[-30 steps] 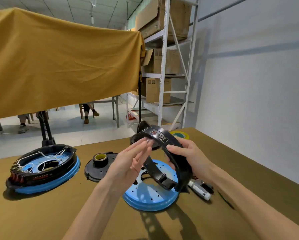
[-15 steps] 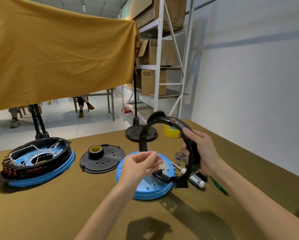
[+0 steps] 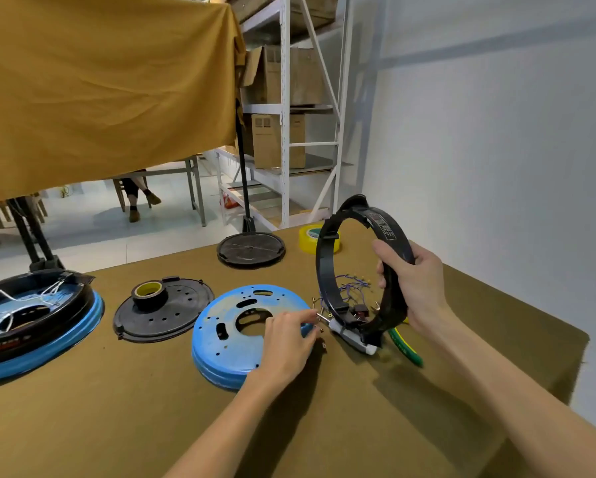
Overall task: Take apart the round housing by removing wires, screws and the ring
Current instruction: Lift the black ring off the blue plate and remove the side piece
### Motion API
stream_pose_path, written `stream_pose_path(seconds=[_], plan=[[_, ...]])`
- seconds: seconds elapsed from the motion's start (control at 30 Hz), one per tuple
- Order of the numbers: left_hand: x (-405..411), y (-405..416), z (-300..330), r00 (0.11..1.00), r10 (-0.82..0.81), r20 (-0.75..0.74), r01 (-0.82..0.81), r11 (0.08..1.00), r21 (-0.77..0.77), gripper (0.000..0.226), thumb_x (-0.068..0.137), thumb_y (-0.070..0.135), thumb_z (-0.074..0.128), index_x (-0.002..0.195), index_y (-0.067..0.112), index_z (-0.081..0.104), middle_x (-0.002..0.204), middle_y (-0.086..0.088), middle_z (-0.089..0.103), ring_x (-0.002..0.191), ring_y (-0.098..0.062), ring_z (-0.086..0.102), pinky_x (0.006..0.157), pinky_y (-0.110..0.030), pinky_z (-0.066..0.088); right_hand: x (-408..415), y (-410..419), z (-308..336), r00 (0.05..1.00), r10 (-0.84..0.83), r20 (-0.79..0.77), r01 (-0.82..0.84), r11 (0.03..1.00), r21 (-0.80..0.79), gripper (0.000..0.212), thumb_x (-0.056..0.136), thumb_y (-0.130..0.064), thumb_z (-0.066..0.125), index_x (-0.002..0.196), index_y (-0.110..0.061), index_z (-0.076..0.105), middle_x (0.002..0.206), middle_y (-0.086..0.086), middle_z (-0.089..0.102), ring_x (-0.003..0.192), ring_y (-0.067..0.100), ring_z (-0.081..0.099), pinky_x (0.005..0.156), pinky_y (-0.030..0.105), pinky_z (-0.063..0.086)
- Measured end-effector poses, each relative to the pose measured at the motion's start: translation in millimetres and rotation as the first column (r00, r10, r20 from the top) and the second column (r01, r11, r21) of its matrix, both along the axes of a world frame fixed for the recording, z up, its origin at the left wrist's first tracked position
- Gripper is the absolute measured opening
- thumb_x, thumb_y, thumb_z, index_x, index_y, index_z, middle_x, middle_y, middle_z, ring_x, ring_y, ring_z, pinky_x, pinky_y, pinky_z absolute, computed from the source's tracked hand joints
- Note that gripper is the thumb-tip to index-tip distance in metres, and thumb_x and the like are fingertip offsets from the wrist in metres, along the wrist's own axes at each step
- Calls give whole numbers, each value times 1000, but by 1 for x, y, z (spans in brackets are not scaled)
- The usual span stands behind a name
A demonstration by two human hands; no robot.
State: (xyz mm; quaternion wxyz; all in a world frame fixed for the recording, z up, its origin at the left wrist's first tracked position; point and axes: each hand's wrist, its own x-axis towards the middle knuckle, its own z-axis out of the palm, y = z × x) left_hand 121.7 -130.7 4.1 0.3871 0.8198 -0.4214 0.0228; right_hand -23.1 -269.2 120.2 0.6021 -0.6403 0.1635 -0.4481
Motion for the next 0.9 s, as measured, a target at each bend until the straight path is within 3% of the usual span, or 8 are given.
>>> stream_pose_path(seconds=[0.07, 0.13, 0.27, 0.37, 0.43, 0.6, 0.77, 0.9], plan=[[3, 8, 0, 999, 36, 39, -34, 999, -30, 35, 97, 25, 67, 132, 29, 68, 124, 9, 72, 116, -12, 61, 106, -39, 48, 1, 0, 0, 1000, -1, 1, 1, 999, -46, 18, 87, -36, 80, 78, -22, 72, 65, 6, 65, 48, 19, 55, 50, 25, 49], [9, 28, -1, 995, 55, 87, -55, 998, 3, 40, 93, 41, 68, 131, 31, 66, 127, 10, 65, 118, -12, 56, 104, -35, 43, 3, 2, 1, 1000, 14, 18, -12, 995, -103, 17, 88, -36, 79, 79, -23, 72, 65, 6, 66, 48, 19, 56, 51, 26, 50], [23, 83, -11, 990, 44, 137, -81, 957, 279, 74, 74, 81, 60, 134, 39, 53, 130, 16, 50, 121, -7, 45, 105, -29, 33, 6, 15, 0, 997, 62, 34, -55, 983, -177, 13, 88, -38, 78, 85, -27, 73, 65, 6, 67, 49, 19, 59, 50, 25, 51], [28, 97, -13, 984, -13, 177, -61, 910, 411, 88, 75, 88, 51, 147, 40, 41, 146, 15, 44, 139, -10, 36, 125, -40, 13, 10, 27, -2, 996, 79, 34, -70, 976, -206, 13, 90, -31, 78, 87, -20, 72, 63, 8, 65, 48, 18, 57, 48, 26, 50], [28, 96, -8, 984, -37, 173, -53, 872, 487, 92, 76, 88, 50, 152, 39, 36, 151, 11, 41, 146, -15, 30, 128, -46, 3, 12, 35, -3, 996, 83, 18, -76, 965, -251, 13, 91, -25, 77, 88, -14, 71, 63, 8, 65, 48, 19, 56, 48, 27, 51], [21, 113, 7, 982, 10, 191, -105, 862, 495, 96, 66, 97, 47, 145, 42, 43, 136, 13, 51, 130, -14, 41, 124, -42, 15, 8, 44, -1, 994, 110, -13, -106, 918, -382, 16, 88, -21, 81, 85, -10, 69, 61, 4, 64, 47, 13, 58, 48, 24, 50], [1, 156, 10, 974, 65, 216, -160, 873, 461, 107, 59, 104, 38, 148, 43, 43, 131, 19, 48, 125, -8, 35, 121, -38, 18, 9, 57, -4, 985, 118, -124, -168, 810, -561, 18, 86, -26, 82, 96, -21, 68, 72, -31, 61, 65, -2, 58, 52, 7, 39], [-4, 187, 1, 972, 84, 220, -184, 853, 488, 105, 59, 102, 40, 146, 43, 47, 124, 20, 48, 120, -8, 35, 118, -36, 18, 5, 72, -5, 981, 143, -134, -195, 797, -572, 30, 84, -39, 79, 105, -19, 71, 83, -19, 68, 76, 4, 65, 54, 14, 47]])
